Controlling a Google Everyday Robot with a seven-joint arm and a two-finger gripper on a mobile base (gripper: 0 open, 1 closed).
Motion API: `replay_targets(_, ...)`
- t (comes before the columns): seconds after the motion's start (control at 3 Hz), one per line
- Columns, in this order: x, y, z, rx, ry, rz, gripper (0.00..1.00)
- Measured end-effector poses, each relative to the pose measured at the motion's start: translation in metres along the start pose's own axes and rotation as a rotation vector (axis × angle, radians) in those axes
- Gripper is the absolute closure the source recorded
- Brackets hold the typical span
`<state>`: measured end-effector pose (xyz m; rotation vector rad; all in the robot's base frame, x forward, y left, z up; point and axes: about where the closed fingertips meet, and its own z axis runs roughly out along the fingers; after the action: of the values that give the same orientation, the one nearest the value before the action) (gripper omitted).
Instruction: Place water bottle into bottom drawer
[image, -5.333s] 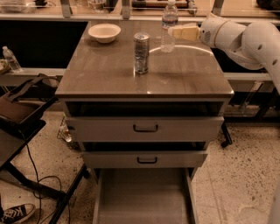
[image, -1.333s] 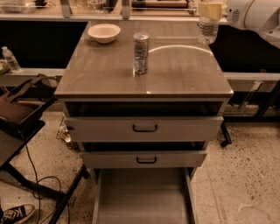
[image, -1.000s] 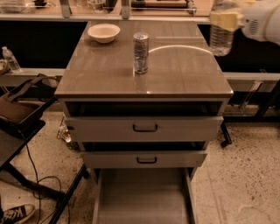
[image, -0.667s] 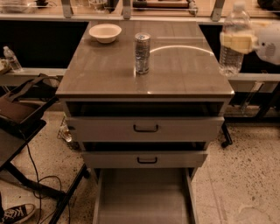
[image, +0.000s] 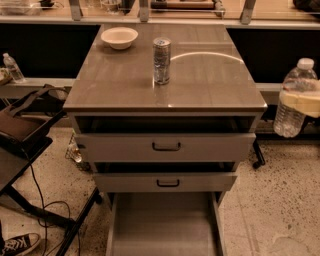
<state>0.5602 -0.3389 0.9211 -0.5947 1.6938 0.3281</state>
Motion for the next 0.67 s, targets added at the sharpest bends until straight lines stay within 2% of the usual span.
replay_targets(0.33,0.054,-0.0022,-0.0318,0.024,0.014,0.077,1.0)
replay_targets(0.67,0.0609,0.0006,-0.0335,0.014,0.016,0.077,1.0)
